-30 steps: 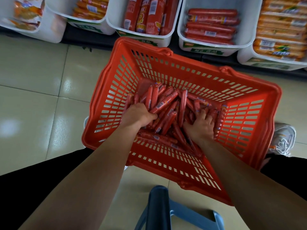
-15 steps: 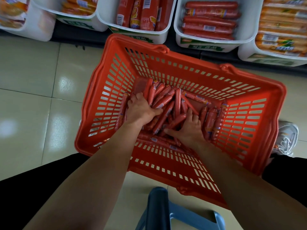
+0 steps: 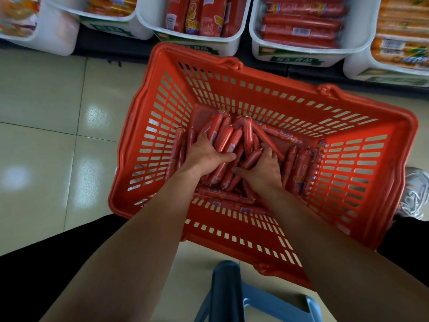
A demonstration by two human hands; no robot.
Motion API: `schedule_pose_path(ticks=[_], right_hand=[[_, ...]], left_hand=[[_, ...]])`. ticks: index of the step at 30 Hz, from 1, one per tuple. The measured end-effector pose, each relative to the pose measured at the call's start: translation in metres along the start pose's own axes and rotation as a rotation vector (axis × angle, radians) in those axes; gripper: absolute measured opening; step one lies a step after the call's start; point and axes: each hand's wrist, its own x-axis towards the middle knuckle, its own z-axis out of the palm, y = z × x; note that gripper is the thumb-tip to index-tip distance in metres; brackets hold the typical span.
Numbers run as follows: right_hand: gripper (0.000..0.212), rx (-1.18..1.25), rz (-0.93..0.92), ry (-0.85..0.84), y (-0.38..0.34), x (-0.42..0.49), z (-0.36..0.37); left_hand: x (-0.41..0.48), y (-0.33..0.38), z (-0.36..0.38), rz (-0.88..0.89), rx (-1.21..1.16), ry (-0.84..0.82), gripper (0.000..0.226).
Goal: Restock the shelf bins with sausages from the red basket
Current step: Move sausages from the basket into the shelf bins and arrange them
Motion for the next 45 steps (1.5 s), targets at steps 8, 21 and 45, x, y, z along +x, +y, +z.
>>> schedule_pose_path(ticks=[8,21,45], right_hand=[[0.113,-0.058,0.045,-0.118,-0.006,0.015,-0.017],[0.070,0.284,0.123,-0.046,0.009,0.011,-0.014],[0.033,-0.072,-0.224,-0.044,-0.075,-0.071,-0.156]], left_hand=[[0.002,-0.008,-0.003,0.028,-0.073,-0.035,0.082],[-0.001,-0.011,0.002,0.007,-0.102,-0.075,0.074],[-0.115,0.055,-0.075,0.296,-0.075,0.038,0.043]])
